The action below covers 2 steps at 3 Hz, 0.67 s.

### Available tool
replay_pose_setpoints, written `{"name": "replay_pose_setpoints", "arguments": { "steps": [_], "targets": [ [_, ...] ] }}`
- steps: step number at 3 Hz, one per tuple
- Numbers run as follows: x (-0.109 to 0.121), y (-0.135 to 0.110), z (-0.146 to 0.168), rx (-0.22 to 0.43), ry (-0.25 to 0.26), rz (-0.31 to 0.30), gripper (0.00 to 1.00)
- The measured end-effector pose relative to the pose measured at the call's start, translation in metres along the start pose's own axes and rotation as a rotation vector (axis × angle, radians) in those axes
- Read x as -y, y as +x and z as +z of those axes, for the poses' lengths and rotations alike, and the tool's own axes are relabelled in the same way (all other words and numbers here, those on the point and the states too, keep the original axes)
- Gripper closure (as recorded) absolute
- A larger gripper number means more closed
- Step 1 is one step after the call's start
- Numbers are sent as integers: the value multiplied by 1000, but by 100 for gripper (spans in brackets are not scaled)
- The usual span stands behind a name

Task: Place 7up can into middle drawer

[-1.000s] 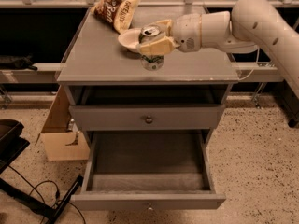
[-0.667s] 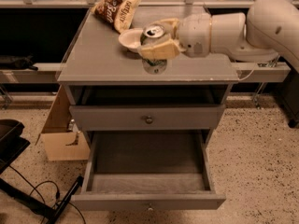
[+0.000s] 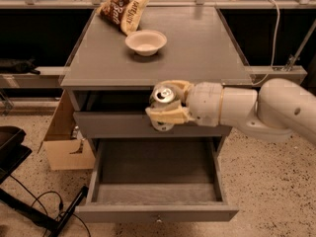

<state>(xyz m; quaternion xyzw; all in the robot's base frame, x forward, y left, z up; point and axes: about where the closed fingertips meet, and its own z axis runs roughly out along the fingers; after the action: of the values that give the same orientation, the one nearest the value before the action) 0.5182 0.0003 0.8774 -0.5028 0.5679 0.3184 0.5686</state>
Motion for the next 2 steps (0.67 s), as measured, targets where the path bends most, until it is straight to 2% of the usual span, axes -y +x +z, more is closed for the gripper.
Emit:
{"name": "replay_pose_setpoints", "arguments": {
  "steps": [1,2],
  "targets": [
    [-11,68,-2,-30,56,12,100],
    [-17,130,-7,-8,130,60,100]
  ]
}}
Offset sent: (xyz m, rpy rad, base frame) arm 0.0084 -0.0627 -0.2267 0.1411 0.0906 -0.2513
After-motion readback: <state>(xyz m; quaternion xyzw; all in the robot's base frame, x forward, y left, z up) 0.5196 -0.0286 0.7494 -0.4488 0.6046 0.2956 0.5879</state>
